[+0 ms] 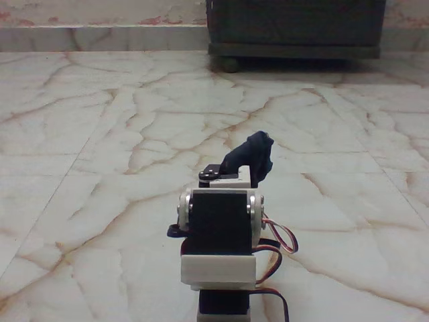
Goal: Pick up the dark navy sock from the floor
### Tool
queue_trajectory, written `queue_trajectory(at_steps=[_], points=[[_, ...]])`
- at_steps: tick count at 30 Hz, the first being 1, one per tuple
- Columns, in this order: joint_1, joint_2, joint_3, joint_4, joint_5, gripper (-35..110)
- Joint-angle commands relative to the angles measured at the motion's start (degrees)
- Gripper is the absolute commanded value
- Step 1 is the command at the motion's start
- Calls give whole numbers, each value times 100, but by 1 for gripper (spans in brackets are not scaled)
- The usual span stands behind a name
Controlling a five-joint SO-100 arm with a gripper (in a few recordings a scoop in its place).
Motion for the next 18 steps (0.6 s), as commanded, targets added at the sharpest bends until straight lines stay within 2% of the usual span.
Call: queue_trajectory(at_steps=[1,18], points=[[9,176,9,9,44,0],[44,176,9,70,18,0]])
